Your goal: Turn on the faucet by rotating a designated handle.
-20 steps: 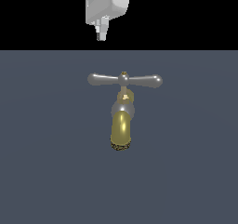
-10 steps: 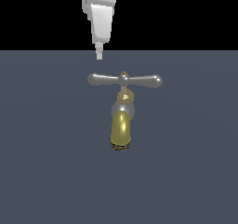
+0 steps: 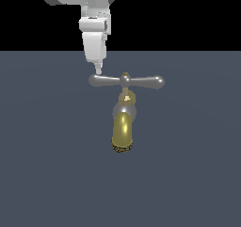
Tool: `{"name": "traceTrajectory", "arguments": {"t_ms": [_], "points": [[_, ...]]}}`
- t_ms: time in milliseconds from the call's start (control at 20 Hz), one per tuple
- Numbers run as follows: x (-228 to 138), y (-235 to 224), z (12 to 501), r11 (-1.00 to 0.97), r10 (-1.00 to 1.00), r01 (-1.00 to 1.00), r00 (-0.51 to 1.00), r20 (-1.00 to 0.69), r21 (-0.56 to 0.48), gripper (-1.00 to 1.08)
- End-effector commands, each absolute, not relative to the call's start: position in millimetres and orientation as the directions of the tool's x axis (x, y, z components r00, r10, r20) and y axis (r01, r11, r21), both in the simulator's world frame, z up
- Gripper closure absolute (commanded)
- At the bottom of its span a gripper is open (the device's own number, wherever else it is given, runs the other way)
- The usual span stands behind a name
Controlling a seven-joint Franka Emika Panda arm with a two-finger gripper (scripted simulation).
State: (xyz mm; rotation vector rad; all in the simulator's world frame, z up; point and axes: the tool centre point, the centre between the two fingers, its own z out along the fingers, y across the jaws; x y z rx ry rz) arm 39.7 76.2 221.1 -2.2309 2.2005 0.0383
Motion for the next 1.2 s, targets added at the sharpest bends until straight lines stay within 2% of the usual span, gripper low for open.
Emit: {"name": "traceTrajectory", "arguments": {"t_ms": [0, 700, 1150], "points": [[44.3, 78.1, 212.8, 0.026, -1.0, -1.0, -0.026, -0.014, 0.007, 1.08], [51.0, 81.3, 198.6, 0.089, -0.996, -0.996, -0.089, 0.0, 0.0, 1.08], [25.6, 86.4, 198.5, 0.089, -0.996, -0.996, -0.089, 0.0, 0.0, 1.08]]}}
